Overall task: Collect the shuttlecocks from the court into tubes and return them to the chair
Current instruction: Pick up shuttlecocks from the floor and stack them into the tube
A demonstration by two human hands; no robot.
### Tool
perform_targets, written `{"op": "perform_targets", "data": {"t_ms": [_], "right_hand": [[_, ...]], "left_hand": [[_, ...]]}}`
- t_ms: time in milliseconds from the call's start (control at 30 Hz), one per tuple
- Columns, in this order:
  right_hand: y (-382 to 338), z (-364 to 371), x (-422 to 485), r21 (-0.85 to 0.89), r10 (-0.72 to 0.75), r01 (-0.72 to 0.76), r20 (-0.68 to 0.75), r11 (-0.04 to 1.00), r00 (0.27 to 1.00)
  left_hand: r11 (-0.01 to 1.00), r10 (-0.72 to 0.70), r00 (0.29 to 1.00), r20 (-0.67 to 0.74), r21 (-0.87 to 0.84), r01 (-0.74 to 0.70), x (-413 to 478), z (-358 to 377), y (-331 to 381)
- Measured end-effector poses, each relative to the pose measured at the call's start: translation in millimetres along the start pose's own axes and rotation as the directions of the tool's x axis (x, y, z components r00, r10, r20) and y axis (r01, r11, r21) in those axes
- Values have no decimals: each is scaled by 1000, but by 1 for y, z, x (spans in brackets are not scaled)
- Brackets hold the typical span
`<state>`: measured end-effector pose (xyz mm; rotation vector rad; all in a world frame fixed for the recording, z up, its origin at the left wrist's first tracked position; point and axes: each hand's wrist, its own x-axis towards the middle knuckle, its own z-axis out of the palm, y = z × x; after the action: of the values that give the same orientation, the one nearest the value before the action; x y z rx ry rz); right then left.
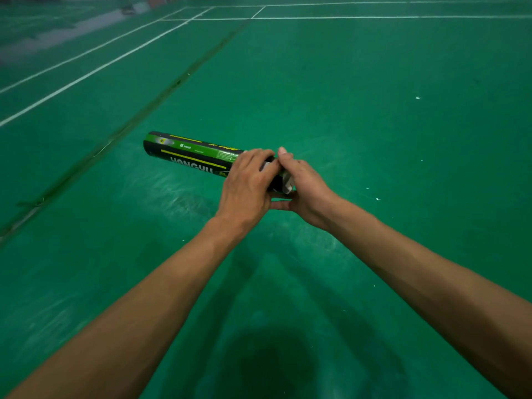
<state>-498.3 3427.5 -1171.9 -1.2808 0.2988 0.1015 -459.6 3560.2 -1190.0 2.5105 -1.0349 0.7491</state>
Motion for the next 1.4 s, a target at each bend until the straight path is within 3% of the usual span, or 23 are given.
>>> {"op": "perform_targets", "data": {"t_ms": [467,633,1133,1400], "right_hand": [[9,-2,7,258,245,-197,-167,946,955],[6,-10,10,387,403,-343,-84,856,911],[3,-27,8,340,310,-277,-45,899,950],[-39,-73,16,370,203,-128,-171,920,964]], "left_hand": [[998,0,991,132,62,-9,-6,11,10],[991,-27,964,266,134,-9,-12,9,17],[986,76,979,189,135,-103,1,7,21],[972,222,964,150,44,-230,65,14,56]]}}
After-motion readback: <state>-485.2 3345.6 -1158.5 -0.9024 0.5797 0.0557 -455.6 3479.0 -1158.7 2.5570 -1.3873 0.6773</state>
